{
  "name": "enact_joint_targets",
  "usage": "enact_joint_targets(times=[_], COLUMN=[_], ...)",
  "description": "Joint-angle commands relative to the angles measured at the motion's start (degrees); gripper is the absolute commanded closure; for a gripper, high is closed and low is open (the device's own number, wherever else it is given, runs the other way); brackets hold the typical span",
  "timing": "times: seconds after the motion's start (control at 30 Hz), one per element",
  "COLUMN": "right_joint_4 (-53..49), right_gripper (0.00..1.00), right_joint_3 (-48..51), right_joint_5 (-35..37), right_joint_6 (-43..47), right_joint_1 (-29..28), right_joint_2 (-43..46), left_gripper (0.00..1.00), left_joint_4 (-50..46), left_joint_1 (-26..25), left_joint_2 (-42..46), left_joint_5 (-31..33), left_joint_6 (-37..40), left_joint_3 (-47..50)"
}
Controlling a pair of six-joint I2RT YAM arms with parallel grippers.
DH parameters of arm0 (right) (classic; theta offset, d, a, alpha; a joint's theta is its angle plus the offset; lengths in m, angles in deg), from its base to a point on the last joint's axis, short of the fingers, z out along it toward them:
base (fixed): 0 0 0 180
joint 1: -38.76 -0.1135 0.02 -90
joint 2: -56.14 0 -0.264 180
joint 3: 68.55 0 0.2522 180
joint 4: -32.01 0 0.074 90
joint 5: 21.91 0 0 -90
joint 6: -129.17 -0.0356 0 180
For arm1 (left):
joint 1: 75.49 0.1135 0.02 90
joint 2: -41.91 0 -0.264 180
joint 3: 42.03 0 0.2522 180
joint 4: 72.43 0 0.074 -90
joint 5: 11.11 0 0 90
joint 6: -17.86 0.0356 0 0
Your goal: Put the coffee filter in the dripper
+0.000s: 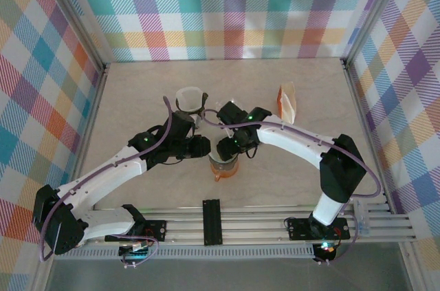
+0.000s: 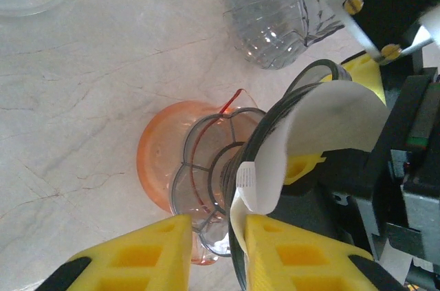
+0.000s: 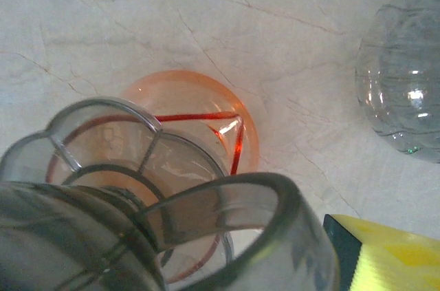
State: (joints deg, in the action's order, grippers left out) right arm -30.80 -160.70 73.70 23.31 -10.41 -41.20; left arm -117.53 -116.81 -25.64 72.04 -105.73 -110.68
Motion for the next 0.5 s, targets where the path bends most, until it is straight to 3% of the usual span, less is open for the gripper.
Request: enact_joint_targets(times=[0.0, 0.47], right_joint_4=[0.1, -0.4], right_gripper=[0.21, 0.19], right_joint_3=[-2.3, 1.8], right_joint_5=[0.6, 5.1], right_joint_6=[-1.1, -3.6], right_joint_1=[-0.4, 1.2], right_joint_2=[2.4, 12.4], left_gripper=[0.73, 0.71], left_joint_4=[-1.5, -0.6], left_joint_1=[0.8, 0.8], left_joint_2=[1.0, 1.0], left_joint_5=[-0.1, -0.4], left_joint_6=[0.2, -0.3], left_joint_3=[0.8, 1.0])
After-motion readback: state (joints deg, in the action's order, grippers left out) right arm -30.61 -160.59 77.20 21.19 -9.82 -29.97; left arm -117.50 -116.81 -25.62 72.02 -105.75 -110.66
